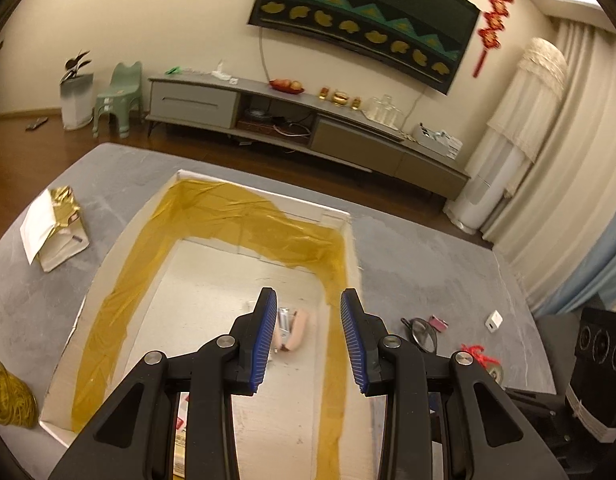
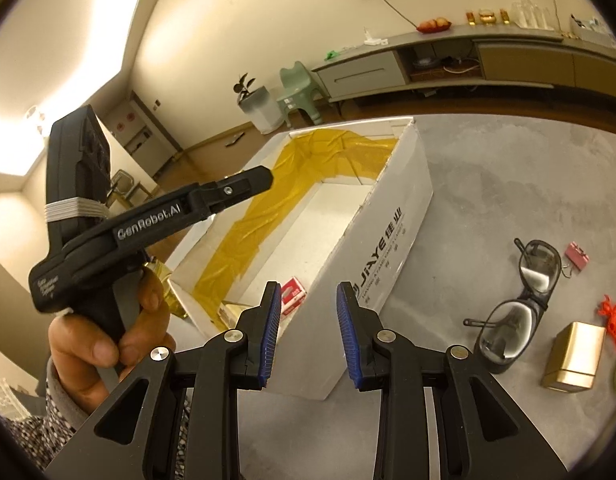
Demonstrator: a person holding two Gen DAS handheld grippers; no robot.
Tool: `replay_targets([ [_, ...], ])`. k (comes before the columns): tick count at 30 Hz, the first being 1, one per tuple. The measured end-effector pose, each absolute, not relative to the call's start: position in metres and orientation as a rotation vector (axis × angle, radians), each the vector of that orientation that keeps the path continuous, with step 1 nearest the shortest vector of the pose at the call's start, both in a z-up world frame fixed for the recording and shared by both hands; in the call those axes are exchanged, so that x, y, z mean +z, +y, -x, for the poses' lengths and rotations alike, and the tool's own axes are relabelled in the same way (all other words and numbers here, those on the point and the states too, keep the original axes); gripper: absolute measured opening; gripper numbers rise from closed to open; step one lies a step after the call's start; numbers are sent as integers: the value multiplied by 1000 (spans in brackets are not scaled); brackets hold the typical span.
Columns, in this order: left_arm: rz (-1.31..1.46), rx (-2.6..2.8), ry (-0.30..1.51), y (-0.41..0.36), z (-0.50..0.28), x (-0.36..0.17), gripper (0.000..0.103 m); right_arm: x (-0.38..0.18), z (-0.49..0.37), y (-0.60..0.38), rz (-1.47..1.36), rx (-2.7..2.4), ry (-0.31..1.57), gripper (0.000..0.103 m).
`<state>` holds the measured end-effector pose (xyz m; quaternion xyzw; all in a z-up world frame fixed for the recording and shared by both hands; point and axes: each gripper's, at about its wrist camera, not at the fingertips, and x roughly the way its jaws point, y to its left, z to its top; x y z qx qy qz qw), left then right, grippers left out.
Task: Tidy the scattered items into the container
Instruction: 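Open both tools to drop the bottle and stapler into the box, then move the right tool to the gold tin while the left tool approaches the glasses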
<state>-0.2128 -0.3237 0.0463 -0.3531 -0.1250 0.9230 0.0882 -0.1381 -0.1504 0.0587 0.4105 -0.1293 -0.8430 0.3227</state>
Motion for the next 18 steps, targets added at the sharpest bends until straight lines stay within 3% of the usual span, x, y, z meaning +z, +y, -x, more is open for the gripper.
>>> replay_targets([
  [18, 974, 2682, -68, -217, 185, 47, 35, 69, 118, -71, -1040, -2295, -408, 32],
])
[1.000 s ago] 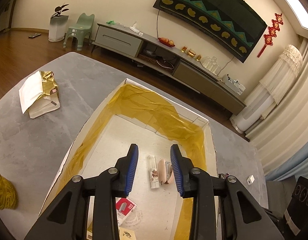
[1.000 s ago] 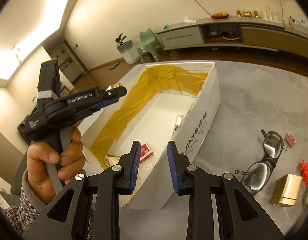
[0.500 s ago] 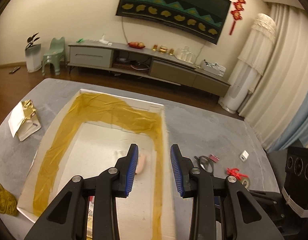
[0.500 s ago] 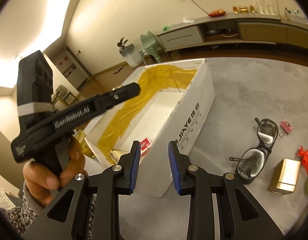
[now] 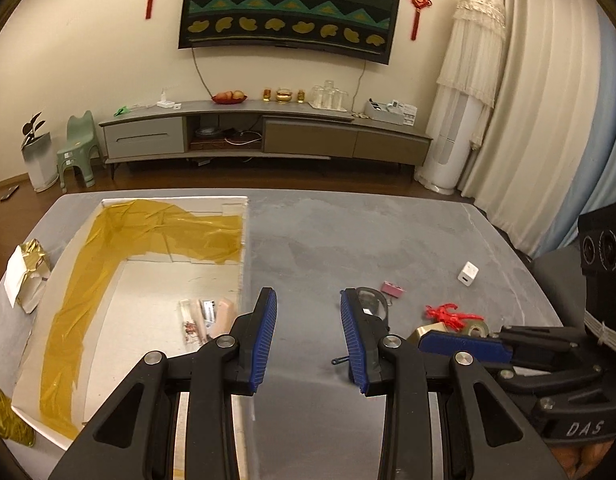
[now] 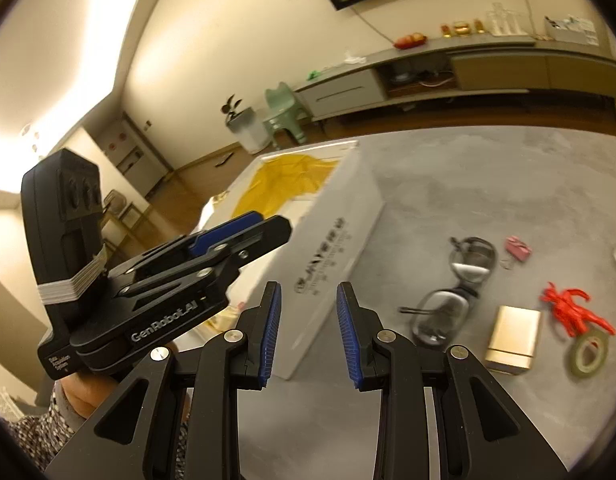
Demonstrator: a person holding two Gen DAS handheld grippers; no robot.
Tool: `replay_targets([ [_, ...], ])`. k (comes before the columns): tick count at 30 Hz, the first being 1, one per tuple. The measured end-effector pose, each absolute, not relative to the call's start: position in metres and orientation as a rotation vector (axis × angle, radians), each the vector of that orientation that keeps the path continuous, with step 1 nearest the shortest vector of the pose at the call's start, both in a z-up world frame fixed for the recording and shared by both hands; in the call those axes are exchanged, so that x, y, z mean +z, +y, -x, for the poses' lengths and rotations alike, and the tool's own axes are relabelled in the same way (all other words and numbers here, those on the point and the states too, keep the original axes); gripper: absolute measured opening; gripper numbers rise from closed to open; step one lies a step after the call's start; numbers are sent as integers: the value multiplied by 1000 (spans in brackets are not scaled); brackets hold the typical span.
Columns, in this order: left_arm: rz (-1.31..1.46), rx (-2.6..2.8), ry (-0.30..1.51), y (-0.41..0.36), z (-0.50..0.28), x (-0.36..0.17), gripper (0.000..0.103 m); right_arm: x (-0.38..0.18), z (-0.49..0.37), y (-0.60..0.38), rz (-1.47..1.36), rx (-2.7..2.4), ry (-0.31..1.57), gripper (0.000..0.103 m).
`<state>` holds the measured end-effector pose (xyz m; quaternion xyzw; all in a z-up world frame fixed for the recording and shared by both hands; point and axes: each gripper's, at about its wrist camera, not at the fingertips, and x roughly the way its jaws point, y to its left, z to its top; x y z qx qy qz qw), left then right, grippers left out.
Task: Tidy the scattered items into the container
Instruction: 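Move the right tool to the gold tin while the left tool approaches the glasses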
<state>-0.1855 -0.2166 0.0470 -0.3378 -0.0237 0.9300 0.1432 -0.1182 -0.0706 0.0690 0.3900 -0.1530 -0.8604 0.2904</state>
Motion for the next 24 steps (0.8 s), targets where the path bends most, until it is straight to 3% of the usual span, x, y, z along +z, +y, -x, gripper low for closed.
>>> replay_targets([
  [15, 1036, 2561, 71, -148, 183, 19, 36, 51, 108, 22, -1134, -2426, -546, 32],
  [20, 1096, 2534, 123, -130, 187, -3, 43, 41, 112, 34, -1175, -2440, -568, 32],
  [24, 1112, 2530, 136, -124, 190, -16, 60, 30, 117, 32, -1224, -2492, -520, 36],
])
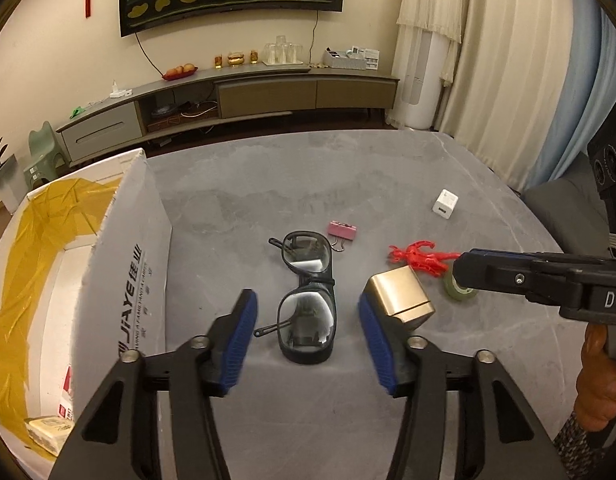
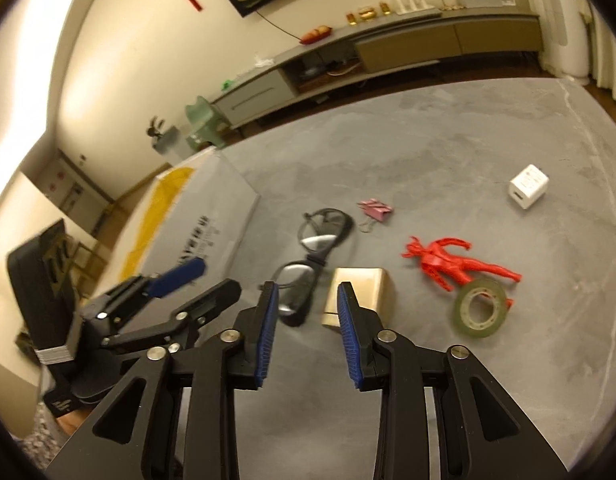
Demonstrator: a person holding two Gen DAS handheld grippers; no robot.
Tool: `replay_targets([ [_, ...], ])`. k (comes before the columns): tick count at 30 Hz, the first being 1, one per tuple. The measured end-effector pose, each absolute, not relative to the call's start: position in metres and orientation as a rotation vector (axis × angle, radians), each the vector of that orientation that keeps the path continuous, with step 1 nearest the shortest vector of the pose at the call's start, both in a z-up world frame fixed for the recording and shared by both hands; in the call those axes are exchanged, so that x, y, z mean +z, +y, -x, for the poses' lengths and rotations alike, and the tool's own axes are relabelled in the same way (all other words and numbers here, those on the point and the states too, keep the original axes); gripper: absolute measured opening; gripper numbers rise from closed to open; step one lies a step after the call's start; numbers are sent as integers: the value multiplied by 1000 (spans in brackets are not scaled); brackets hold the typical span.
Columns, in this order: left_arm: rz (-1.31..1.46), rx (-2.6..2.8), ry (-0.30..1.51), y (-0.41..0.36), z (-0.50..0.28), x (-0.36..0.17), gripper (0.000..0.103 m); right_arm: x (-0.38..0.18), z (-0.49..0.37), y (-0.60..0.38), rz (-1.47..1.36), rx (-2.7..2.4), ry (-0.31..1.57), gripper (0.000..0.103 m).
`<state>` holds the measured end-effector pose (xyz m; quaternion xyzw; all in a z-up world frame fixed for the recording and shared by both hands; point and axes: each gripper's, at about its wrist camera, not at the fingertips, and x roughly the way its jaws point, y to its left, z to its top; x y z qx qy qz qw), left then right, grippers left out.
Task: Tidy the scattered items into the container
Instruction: 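Move the right tool to the gold tin while the left tool approaches the glasses, then close the right tool on the gold tin while the left tool grasps the glasses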
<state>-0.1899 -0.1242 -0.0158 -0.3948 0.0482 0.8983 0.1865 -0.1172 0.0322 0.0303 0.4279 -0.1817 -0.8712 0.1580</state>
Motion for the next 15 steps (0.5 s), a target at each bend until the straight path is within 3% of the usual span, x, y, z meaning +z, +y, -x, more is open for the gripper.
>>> replay_targets([
  [7, 1157, 2500, 135, -113, 207, -37, 67, 7, 128, 25, -1312, -2551, -427, 45],
  [15, 1191, 2517, 135, -105, 229, -61, 68, -9, 140, 9, -1355, -2608, -268, 51],
])
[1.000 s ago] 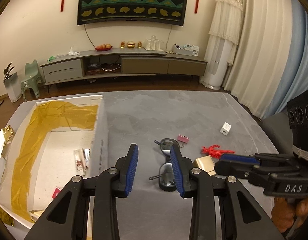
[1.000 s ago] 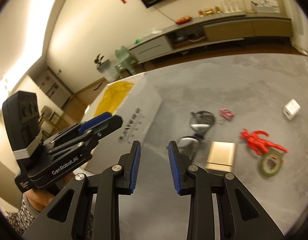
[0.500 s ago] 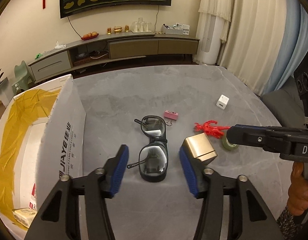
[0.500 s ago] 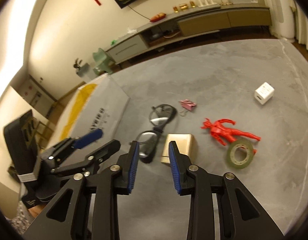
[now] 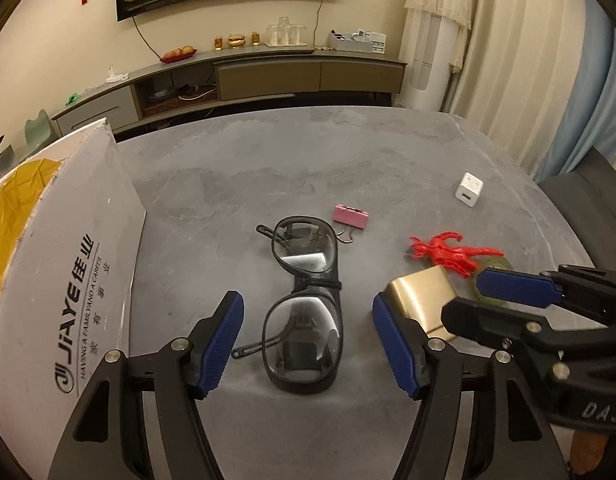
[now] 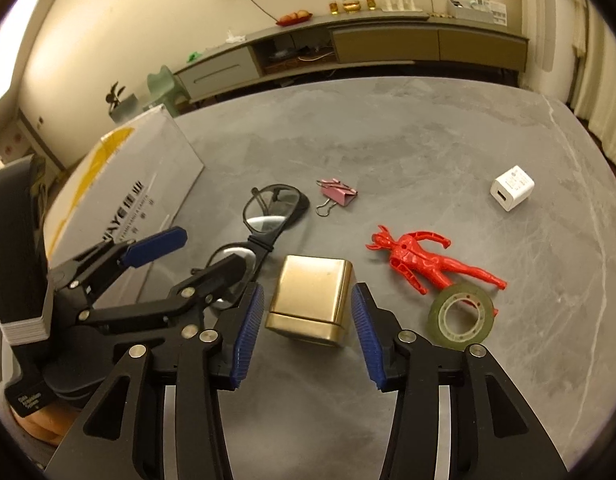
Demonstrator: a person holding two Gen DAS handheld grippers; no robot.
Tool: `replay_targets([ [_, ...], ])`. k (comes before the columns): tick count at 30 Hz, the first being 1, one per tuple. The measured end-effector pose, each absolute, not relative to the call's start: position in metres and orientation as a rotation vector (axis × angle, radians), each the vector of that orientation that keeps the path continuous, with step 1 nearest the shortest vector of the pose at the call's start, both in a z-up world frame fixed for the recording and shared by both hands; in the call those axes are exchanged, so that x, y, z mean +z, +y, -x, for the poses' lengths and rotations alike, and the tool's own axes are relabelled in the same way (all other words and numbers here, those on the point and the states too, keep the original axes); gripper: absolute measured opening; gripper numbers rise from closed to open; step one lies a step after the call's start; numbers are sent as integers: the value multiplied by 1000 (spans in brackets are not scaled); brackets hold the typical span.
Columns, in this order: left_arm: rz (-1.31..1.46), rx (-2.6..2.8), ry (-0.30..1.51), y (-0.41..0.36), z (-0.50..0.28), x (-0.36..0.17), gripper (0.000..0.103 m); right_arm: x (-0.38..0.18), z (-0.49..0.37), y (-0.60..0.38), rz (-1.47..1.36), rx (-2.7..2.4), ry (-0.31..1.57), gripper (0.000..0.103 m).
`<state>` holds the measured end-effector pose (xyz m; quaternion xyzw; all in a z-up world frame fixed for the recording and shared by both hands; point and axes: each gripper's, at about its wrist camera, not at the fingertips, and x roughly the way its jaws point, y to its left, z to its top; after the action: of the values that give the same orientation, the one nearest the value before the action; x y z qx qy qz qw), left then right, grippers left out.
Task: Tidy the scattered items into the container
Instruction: 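Close the right tool on the gold tin while the left tool grasps the glasses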
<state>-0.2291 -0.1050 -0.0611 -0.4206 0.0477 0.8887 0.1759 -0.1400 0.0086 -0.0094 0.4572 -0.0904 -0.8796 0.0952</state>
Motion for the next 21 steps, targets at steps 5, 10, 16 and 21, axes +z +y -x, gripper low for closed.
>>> replay_targets([
  [5, 1212, 2530, 126, -107, 240, -73, 68, -19, 149, 5, -1389, -2601, -248, 53],
  [10, 1243, 2529, 104, -112, 249, -84, 68, -30, 154, 1, -1417, -2594, -226, 54],
  [16, 1254, 2530, 61, -118, 253, -90, 68, -42, 157, -2, -1445, -2589, -221, 54],
  [21, 1258, 2531, 39, -121, 254, -90, 68, -46, 157, -2, -1462, -2583, -223, 55],
])
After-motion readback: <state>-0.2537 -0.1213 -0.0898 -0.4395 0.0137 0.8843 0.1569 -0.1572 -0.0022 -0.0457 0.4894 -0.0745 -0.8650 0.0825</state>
